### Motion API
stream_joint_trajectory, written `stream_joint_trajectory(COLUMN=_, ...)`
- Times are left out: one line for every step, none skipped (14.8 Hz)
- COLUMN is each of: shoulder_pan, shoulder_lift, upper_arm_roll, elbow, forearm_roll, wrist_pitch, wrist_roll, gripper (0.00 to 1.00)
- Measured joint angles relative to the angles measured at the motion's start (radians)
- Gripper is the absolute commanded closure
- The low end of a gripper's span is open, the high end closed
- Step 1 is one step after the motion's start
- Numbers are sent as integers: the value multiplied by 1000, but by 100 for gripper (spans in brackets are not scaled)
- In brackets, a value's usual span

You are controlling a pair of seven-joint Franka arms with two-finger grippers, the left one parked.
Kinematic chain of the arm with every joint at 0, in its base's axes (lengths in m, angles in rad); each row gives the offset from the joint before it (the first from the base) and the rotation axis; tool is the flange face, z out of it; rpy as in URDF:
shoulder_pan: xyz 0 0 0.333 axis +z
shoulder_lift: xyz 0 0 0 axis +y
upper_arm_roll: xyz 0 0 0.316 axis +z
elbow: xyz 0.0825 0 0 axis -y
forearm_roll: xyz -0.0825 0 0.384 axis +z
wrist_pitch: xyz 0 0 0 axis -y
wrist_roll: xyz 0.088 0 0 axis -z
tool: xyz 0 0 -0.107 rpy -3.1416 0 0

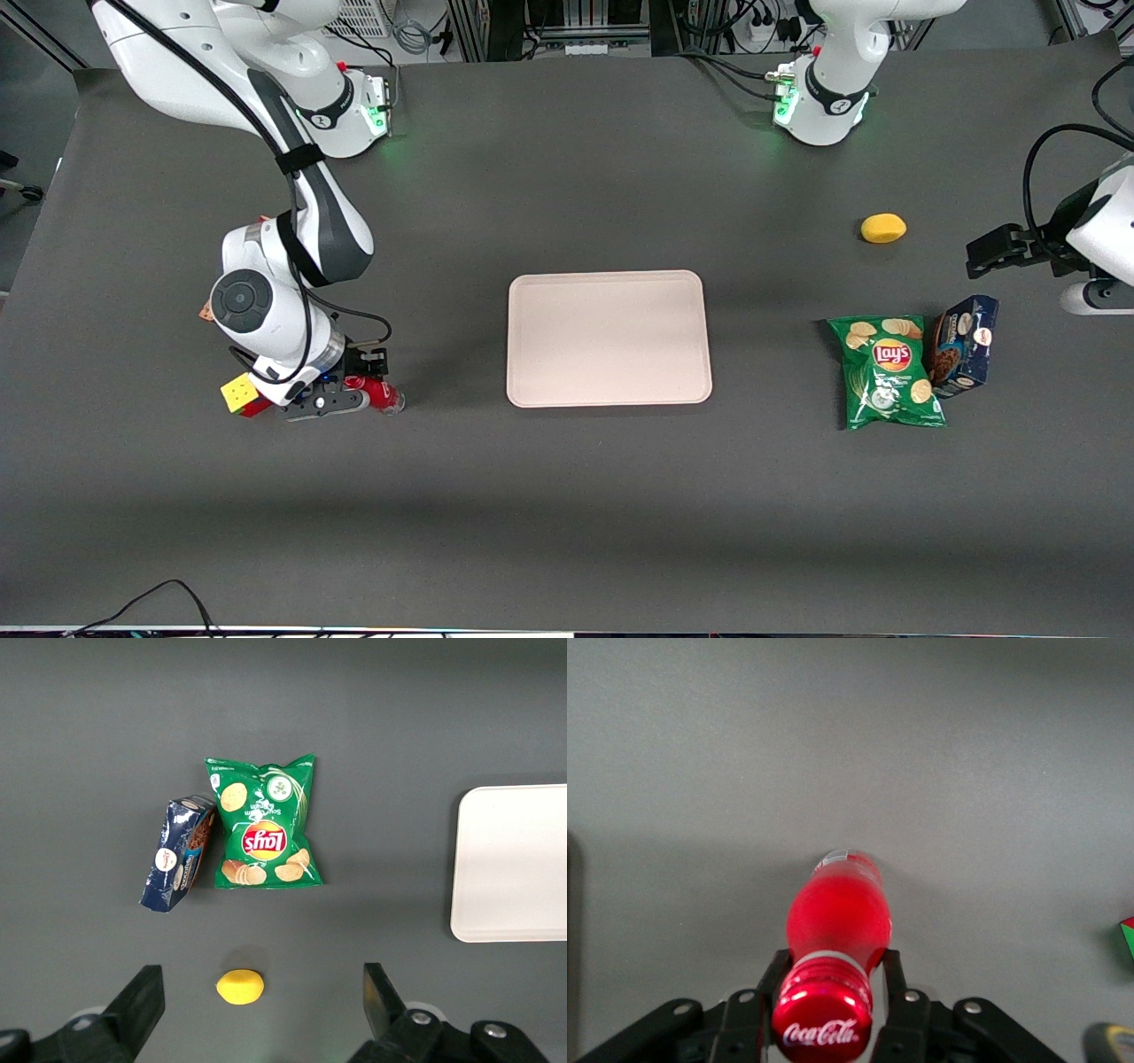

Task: Place coke bottle on tray
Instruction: 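Close the right gripper on the bottle and lift it toward the tray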

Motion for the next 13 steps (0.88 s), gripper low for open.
stream_joint_trajectory(shoulder_pan=0, shoulder_lift=0, upper_arm_roll=2, elbow=0, forearm_roll=0, wrist_pitch=0, wrist_roll=0, gripper=100)
stream_joint_trajectory(shoulder_pan=0, shoulder_lift=0, upper_arm_roll=3, elbow=0, forearm_roll=-1, wrist_pitch=0, wrist_roll=0, gripper=100)
stream_joint_trajectory(shoulder_pan=0, shoulder_lift=0, upper_arm_roll=4, elbow=0, forearm_roll=-2, wrist_pitch=0, wrist_roll=0, gripper=100)
stream_joint_trajectory(shoulder_pan=0, shoulder_lift=0, upper_arm_roll=5, elbow=1, forearm_roll=-3, wrist_pitch=0, wrist_roll=0, gripper=100)
stream_joint_trajectory(shoulder_pan=0, shoulder_lift=1, upper_arm_roll=6, elbow=1, forearm_roll=-3, wrist_pitch=0, wrist_roll=0, gripper=100)
stream_joint_trajectory(shoulder_pan=0, shoulder_lift=1, upper_arm_roll=9, elbow=2, forearm_roll=-3, wrist_pitch=1, wrist_roll=0, gripper=100)
stream_joint_trajectory(shoulder_pan=0, shoulder_lift=0, upper_arm_roll=13, elbow=6, forearm_roll=-3, wrist_pitch=1, wrist_roll=0, gripper=100)
stream_joint_trajectory(shoulder_pan=0, shoulder_lift=0, upper_arm_roll=15, elbow=18, forearm_roll=-3, wrist_pitch=-11, wrist_roll=0, gripper=100)
stream_joint_trajectory(shoulder_pan=0, shoulder_lift=0, upper_arm_roll=17, elbow=44, forearm_roll=-3, wrist_pitch=-46, wrist_roll=0, gripper=100)
stream_joint_trajectory(shoulder_pan=0, shoulder_lift=-2, upper_arm_roll=17, elbow=84, forearm_roll=-3, wrist_pitch=-100, wrist_roll=0, gripper=100)
stream_joint_trajectory(shoulder_pan=0, shoulder_lift=-4, upper_arm_roll=18, elbow=135, forearm_roll=-3, wrist_pitch=-166, wrist_roll=0, gripper=100)
stream_joint_trajectory(shoulder_pan=0, shoulder_lift=-9, upper_arm_roll=20, elbow=187, forearm_roll=-3, wrist_pitch=-230, wrist_roll=0, gripper=100)
stream_joint_trajectory(shoulder_pan=0, shoulder_lift=-18, upper_arm_roll=26, elbow=233, forearm_roll=-3, wrist_pitch=-286, wrist_roll=0, gripper=100)
